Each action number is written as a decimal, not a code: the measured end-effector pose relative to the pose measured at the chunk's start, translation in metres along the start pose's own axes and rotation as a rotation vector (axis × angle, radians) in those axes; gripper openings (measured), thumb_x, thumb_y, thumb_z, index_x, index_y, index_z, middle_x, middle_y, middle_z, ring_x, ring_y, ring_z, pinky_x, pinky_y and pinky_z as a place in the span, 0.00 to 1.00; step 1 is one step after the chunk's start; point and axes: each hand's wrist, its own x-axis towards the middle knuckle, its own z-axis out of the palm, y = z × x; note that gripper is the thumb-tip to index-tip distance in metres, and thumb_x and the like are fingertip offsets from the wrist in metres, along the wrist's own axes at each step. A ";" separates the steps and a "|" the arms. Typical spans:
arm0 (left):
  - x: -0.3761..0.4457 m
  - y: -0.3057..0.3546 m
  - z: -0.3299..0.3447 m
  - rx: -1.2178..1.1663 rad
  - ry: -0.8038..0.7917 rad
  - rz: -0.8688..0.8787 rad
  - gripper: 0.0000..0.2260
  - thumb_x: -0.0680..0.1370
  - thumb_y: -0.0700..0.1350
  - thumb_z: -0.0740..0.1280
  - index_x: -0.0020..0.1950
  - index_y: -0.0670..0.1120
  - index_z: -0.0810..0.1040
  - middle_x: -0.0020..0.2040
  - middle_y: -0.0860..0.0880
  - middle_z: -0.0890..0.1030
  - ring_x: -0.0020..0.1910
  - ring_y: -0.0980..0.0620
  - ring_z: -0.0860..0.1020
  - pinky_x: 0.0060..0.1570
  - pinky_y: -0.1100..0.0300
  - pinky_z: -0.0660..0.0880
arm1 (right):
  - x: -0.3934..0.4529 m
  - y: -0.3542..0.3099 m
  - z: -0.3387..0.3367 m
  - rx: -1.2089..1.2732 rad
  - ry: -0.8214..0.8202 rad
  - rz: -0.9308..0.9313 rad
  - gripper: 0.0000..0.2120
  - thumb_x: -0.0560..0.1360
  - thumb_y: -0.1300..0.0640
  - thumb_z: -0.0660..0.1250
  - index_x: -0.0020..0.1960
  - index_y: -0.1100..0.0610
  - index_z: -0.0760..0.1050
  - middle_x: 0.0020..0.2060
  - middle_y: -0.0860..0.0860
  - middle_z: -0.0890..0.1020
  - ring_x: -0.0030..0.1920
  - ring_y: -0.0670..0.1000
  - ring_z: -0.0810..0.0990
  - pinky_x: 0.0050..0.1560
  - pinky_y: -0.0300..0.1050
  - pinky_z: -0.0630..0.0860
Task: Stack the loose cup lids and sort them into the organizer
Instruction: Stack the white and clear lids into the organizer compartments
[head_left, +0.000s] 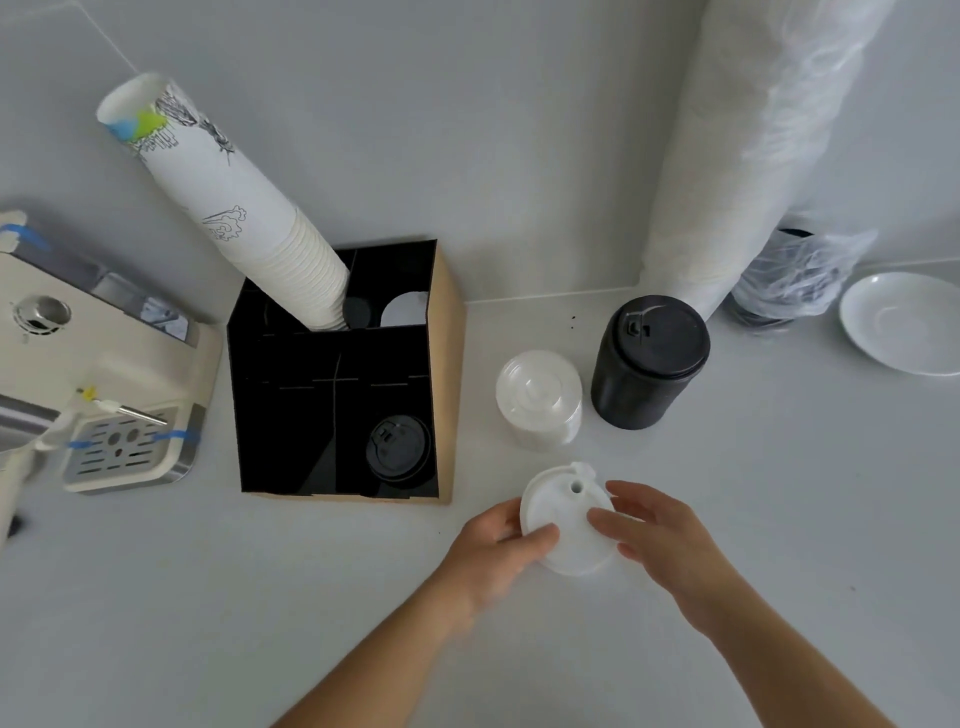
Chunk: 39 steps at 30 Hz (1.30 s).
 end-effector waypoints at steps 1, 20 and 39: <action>0.003 -0.001 0.000 -0.007 -0.003 -0.011 0.13 0.76 0.46 0.71 0.59 0.55 0.80 0.53 0.57 0.85 0.51 0.64 0.82 0.48 0.68 0.75 | 0.002 0.002 -0.001 0.004 -0.009 0.008 0.40 0.55 0.40 0.79 0.64 0.50 0.78 0.58 0.49 0.84 0.58 0.51 0.82 0.65 0.55 0.76; -0.002 0.000 0.001 -0.209 -0.072 0.000 0.19 0.69 0.50 0.73 0.60 0.52 0.80 0.58 0.49 0.84 0.60 0.54 0.80 0.66 0.54 0.72 | -0.010 -0.002 -0.004 0.181 -0.023 -0.143 0.18 0.63 0.43 0.75 0.49 0.51 0.83 0.52 0.53 0.85 0.58 0.58 0.82 0.67 0.63 0.73; -0.075 0.017 -0.062 -0.297 0.012 0.175 0.32 0.62 0.57 0.77 0.65 0.52 0.77 0.58 0.51 0.84 0.59 0.50 0.81 0.66 0.50 0.73 | -0.066 -0.058 0.063 0.096 -0.101 -0.320 0.15 0.67 0.50 0.73 0.51 0.54 0.82 0.56 0.56 0.84 0.58 0.56 0.82 0.66 0.56 0.75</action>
